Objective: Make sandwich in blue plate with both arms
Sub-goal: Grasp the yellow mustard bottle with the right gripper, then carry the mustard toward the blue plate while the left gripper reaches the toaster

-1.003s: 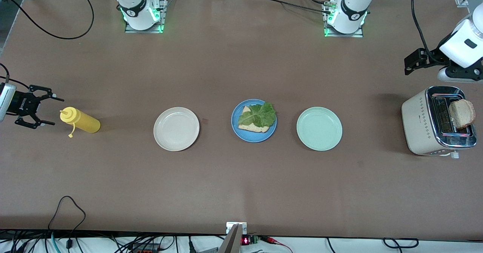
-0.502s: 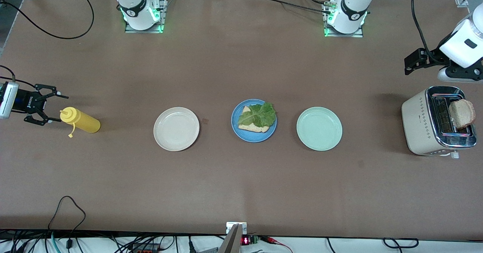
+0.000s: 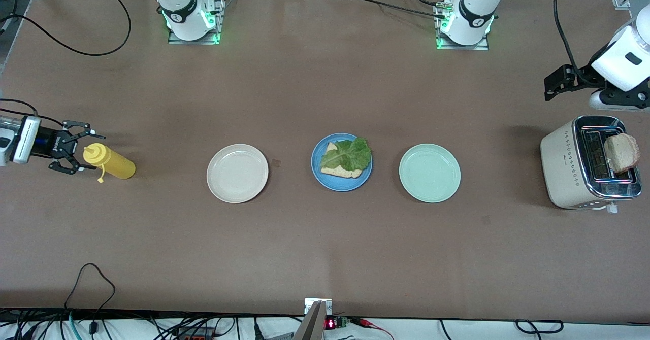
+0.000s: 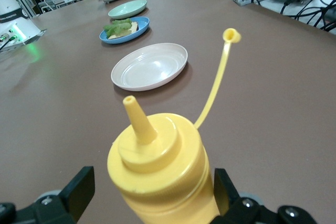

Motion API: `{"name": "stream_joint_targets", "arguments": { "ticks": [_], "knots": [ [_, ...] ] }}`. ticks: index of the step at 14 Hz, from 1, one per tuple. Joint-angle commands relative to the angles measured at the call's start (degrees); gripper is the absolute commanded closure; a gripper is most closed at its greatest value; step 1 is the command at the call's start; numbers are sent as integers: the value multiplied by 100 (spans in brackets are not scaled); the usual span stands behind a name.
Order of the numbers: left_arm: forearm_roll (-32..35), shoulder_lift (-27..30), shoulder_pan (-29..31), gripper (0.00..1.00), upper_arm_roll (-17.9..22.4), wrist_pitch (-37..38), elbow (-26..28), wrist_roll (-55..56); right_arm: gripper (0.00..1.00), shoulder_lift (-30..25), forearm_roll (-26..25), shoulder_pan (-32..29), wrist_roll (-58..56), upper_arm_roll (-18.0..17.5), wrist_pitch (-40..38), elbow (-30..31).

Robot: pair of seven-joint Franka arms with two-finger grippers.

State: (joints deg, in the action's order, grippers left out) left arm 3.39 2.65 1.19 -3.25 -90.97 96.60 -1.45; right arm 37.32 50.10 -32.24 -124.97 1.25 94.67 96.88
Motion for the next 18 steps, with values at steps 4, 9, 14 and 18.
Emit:
{"name": "stream_joint_targets", "arguments": {
  "ticks": [4,9,14,18],
  "knots": [
    [-76,25,-40,0,52,62,-35,-92,0,495,632,-116,-729,-98,-2,-11],
    [-67,16,-40,0,52,54,-44,-92,0,750,948,-107,-1090,-124,-10,-11],
    [12,-44,12,0,140,18,-62,-92,59,917,1116,-107,-1345,-186,-19,-28],
    [47,-273,609,0,167,9,-175,-92,100,576,976,260,-1205,-212,103,-204]
  ]
}}
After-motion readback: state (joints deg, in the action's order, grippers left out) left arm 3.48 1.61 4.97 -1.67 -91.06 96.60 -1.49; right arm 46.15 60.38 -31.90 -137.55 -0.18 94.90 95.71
